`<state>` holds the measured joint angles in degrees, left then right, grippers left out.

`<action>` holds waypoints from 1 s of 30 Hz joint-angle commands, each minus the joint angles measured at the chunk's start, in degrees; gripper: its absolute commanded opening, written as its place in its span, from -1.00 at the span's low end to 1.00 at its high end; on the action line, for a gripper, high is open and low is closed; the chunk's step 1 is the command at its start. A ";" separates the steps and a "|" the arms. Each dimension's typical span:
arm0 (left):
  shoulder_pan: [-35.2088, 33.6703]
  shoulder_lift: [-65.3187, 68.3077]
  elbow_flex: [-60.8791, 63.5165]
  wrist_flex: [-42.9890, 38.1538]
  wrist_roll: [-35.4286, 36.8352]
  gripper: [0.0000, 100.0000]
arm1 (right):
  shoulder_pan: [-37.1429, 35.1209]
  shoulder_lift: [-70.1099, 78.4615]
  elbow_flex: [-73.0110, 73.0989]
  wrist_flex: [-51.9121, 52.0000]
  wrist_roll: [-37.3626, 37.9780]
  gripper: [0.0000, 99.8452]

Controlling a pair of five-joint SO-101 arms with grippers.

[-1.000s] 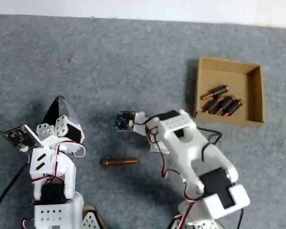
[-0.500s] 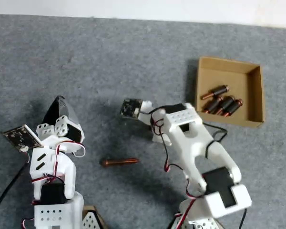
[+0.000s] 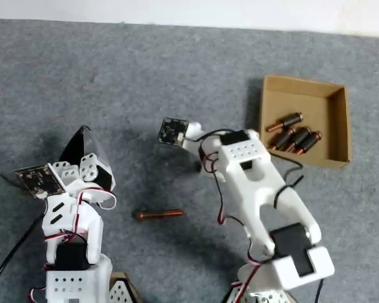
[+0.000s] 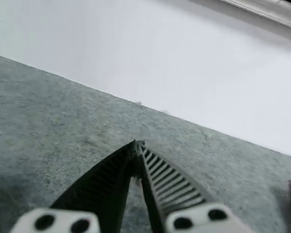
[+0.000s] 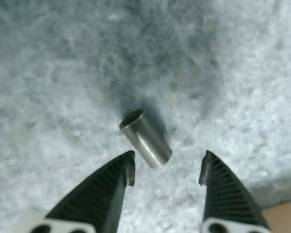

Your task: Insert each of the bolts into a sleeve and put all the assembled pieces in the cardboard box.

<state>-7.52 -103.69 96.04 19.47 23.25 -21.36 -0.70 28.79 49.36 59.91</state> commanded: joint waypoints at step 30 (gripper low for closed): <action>1.01 -0.84 1.10 -0.97 -0.44 -0.98 | -6.73 9.19 5.49 -10.07 -4.04 -0.77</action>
<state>-7.34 -103.69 96.04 19.47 23.25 -25.58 7.91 33.54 41.19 56.92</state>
